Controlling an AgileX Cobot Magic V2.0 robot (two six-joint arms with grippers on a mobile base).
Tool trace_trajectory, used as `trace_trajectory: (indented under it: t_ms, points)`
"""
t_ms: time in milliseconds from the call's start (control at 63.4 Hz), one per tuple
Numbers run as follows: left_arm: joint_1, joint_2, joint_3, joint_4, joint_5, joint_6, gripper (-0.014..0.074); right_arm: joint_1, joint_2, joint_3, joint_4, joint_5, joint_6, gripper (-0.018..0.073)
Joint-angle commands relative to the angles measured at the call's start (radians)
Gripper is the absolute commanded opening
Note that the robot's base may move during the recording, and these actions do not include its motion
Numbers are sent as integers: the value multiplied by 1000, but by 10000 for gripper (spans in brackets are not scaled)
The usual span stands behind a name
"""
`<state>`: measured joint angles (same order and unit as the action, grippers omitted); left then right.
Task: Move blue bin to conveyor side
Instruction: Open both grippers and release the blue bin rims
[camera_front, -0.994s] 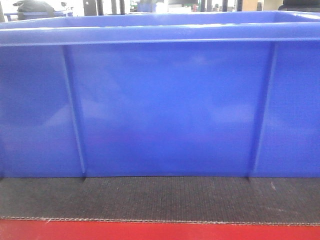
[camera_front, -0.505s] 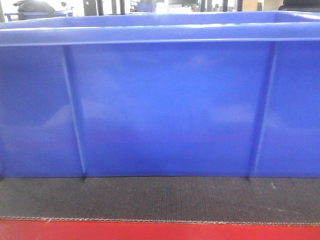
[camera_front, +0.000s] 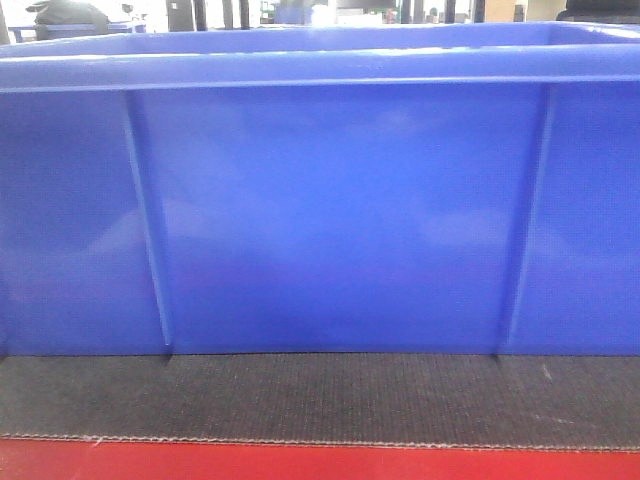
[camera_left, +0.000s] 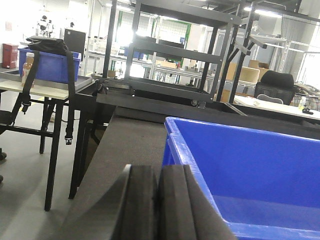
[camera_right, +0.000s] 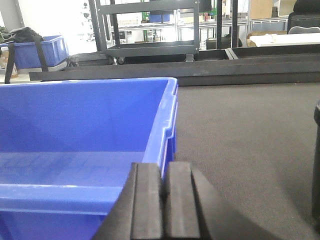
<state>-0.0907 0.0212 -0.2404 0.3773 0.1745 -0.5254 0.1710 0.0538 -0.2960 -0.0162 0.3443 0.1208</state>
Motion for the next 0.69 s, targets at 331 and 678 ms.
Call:
trace_trajectory:
  t_ms: [331, 678]
  points:
    - [2, -4, -2, 5, -13, 0, 11, -3, -6, 25, -11, -41, -6, -88]
    - [2, -4, -2, 5, -13, 0, 11, -154, -54, 178, 47, -79, -95, -88]
